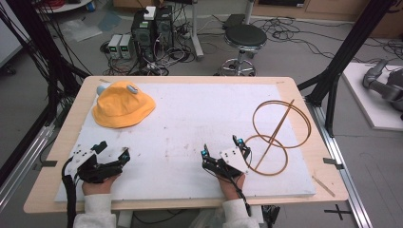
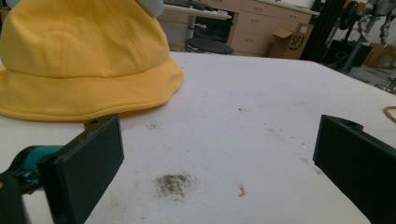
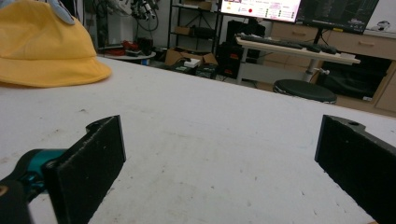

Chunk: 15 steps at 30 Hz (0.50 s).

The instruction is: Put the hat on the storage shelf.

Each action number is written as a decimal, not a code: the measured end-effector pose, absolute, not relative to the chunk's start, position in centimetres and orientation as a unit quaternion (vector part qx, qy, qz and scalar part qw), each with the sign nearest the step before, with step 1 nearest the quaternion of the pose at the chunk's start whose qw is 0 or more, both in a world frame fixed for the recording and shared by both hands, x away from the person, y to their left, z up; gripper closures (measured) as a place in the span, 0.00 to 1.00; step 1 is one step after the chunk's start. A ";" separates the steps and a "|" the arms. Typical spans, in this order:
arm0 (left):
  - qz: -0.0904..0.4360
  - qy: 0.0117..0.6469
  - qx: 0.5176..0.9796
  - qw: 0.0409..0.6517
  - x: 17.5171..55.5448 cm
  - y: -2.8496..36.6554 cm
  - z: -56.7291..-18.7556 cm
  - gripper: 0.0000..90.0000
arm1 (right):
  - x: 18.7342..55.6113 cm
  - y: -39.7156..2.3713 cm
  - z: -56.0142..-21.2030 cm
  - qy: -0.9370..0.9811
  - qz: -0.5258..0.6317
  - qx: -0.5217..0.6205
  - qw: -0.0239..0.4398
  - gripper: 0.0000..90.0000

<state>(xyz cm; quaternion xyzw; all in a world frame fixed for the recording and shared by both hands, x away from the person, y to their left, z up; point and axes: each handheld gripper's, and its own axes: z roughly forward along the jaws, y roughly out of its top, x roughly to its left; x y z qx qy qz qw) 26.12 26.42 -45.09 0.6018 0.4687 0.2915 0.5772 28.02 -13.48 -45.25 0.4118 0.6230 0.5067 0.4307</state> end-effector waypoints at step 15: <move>0.289 0.474 0.603 0.573 26.2 26.4 -45.1 0.02 | 27.9 -13.4 -45.3 0.621 0.507 0.410 0.435 0.01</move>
